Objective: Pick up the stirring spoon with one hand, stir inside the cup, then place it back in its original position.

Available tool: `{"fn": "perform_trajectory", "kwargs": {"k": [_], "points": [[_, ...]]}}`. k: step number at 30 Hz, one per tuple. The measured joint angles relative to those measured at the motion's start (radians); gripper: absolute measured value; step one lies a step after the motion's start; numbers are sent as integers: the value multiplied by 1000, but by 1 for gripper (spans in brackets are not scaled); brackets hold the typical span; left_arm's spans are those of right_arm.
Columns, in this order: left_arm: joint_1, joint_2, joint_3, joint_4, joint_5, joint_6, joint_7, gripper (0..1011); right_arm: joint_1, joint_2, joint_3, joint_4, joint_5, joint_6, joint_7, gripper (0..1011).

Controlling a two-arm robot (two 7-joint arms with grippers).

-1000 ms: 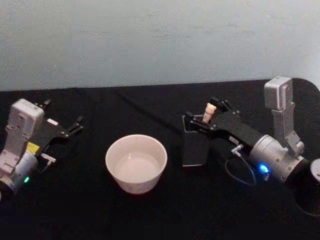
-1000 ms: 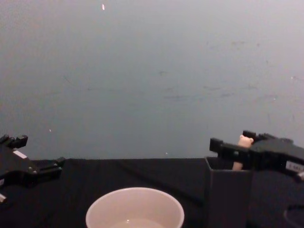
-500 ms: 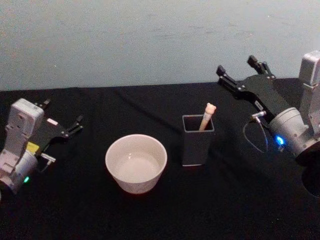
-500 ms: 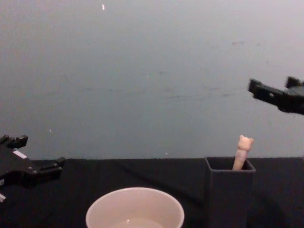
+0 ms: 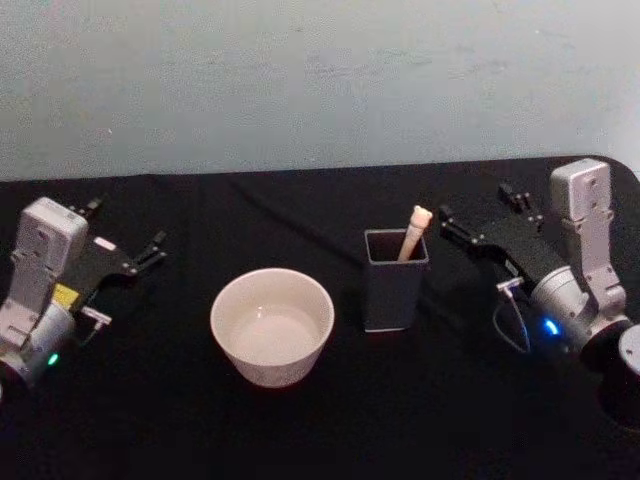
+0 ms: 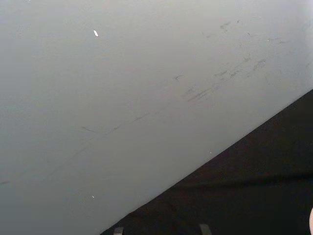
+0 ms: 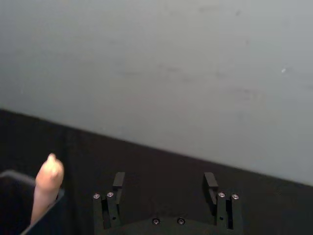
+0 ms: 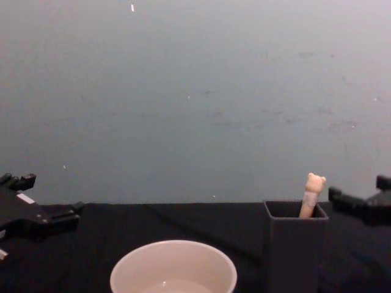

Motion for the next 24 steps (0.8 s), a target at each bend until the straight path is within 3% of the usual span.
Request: {"fn": "perform_trajectory", "kwargs": {"k": [10,24], "points": [[0,0,0,0,0,0,0,1001,-2,-13,-6,28,-33,16,23,1003],[0,0,0,0,0,0,0,1002,-2,-11,-6,25,-30,15,24,1003]]}}
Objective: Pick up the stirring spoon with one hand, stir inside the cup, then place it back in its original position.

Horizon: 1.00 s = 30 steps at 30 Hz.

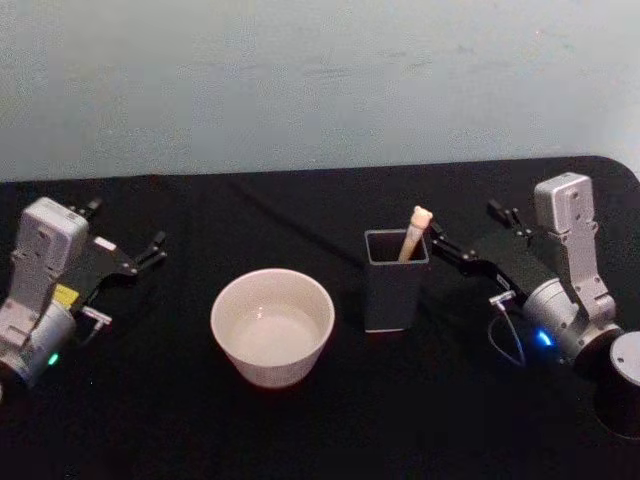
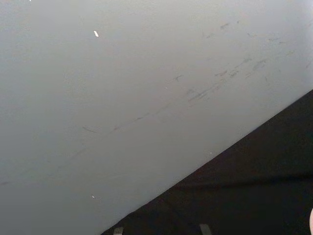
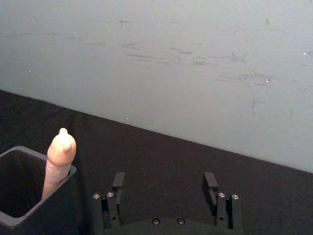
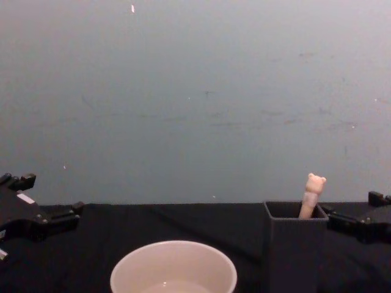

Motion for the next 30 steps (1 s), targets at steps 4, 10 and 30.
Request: {"fn": "perform_trajectory", "kwargs": {"k": [4,10,30], "points": [[0,0,0,0,0,0,0,1001,0,0,0,-1,1,0,0,1003],[0,0,0,0,0,0,0,1001,0,1,0,-1,3,-1,0,1003],[0,0,0,0,0,0,0,1001,0,2,0,-2,4,-2,0,1003]]}}
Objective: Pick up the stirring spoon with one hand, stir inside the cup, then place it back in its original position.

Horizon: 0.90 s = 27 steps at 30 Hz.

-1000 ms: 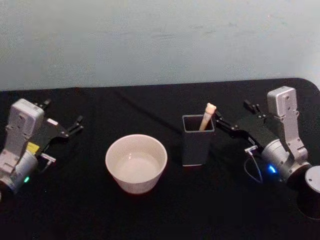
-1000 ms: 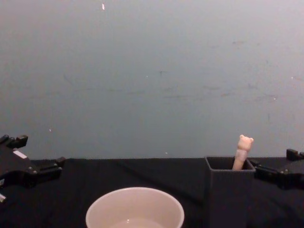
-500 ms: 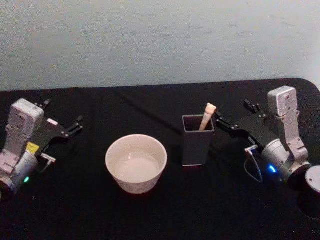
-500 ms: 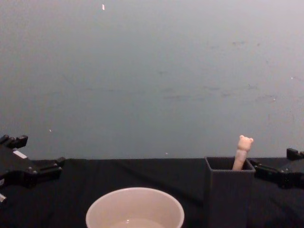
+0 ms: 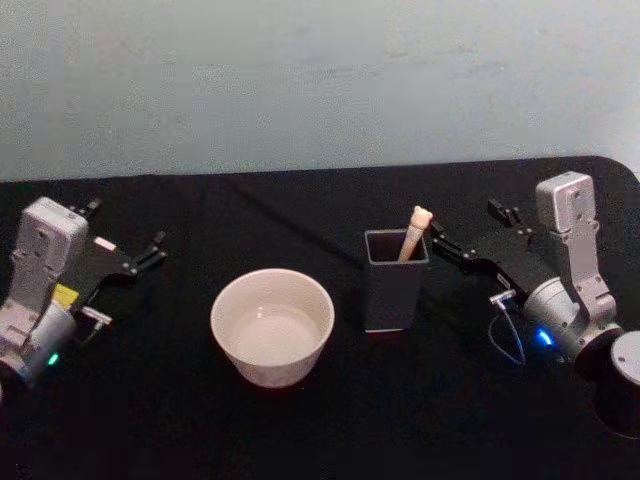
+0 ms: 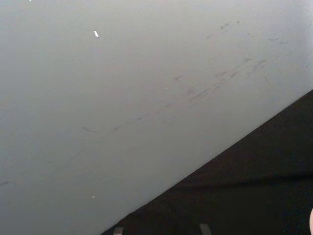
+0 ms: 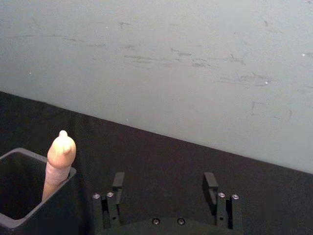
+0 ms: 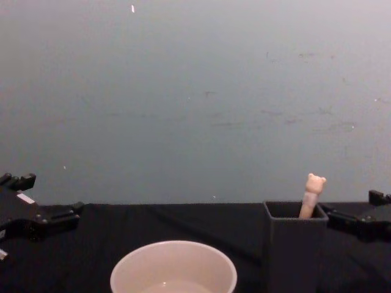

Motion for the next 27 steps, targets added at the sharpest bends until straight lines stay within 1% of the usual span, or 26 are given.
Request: {"fn": "perform_trajectory", "kwargs": {"k": [27], "points": [[0,0,0,0,0,0,0,1001,0,0,0,0,0,0,0,1003]]}}
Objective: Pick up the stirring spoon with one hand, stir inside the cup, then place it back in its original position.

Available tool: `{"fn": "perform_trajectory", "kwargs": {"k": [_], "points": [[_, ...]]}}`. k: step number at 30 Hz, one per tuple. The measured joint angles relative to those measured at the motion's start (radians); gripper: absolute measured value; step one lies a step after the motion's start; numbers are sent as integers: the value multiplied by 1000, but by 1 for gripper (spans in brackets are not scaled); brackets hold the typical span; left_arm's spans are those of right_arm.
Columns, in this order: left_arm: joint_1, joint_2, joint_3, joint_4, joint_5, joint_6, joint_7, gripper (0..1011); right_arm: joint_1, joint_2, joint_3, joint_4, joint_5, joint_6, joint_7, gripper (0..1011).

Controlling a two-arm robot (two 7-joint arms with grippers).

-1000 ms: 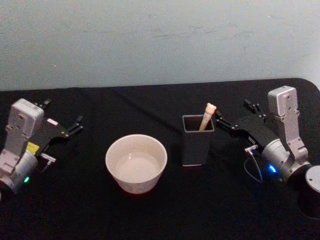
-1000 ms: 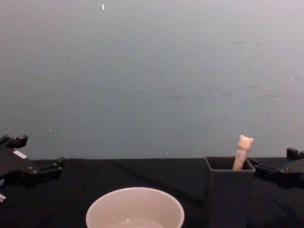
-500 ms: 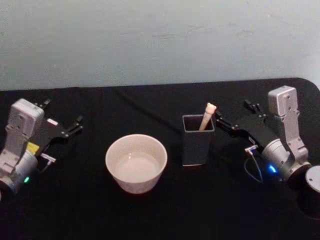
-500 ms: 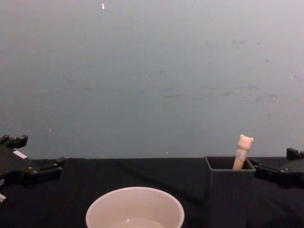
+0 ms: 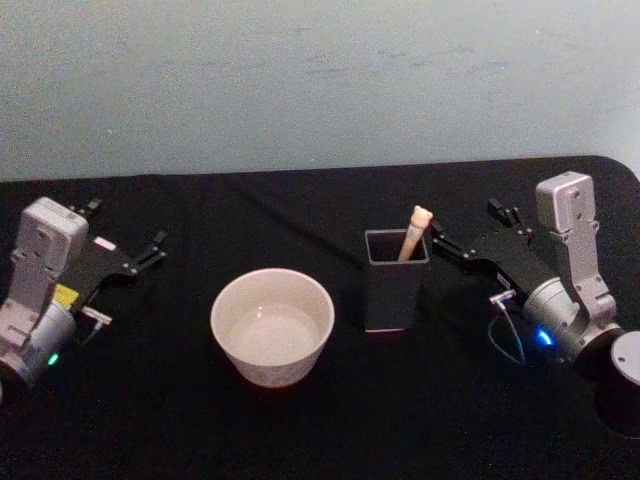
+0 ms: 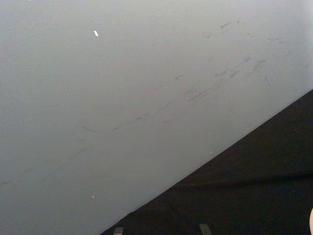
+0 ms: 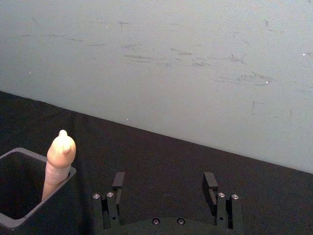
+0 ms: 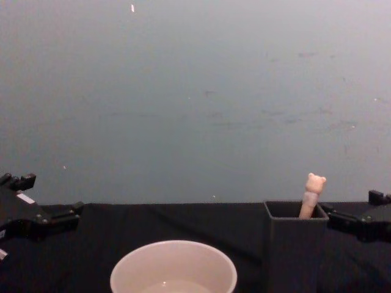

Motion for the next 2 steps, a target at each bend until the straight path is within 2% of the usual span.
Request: {"fn": "perform_trajectory", "kwargs": {"k": [2], "points": [[0,0,0,0,0,0,0,1001,0,0,0,0,0,0,0,1003]]}}
